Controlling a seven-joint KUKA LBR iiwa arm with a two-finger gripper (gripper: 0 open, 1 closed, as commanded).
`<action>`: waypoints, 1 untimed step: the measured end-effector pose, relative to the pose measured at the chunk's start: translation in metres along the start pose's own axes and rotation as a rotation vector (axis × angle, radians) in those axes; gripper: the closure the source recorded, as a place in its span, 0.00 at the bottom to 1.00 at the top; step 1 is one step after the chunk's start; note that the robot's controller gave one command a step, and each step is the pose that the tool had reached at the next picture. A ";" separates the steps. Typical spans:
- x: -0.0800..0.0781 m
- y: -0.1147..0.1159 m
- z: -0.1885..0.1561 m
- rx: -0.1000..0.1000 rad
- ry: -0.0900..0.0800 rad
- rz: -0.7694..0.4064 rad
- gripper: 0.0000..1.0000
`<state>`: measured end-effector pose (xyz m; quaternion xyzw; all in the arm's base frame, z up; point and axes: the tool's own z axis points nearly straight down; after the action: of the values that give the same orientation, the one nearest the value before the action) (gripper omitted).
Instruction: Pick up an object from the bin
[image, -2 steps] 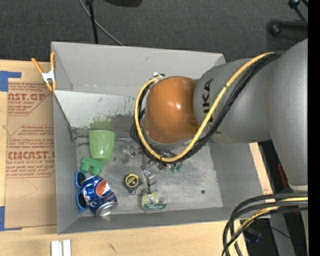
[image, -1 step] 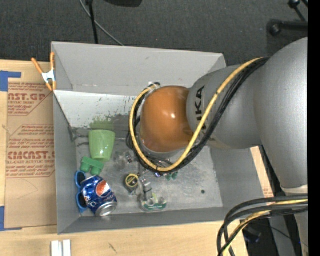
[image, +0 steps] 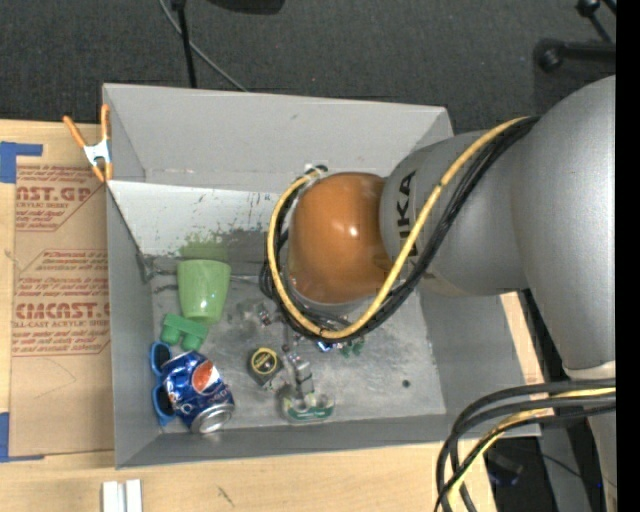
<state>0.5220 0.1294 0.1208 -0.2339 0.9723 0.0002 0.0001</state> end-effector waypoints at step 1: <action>-0.005 0.007 0.054 -0.003 0.004 -0.010 0.00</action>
Offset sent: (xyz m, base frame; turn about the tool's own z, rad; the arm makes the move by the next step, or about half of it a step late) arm 0.0026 0.0068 -0.0508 -0.0091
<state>0.5232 0.1377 0.0669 -0.2388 0.9711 0.0012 -0.0022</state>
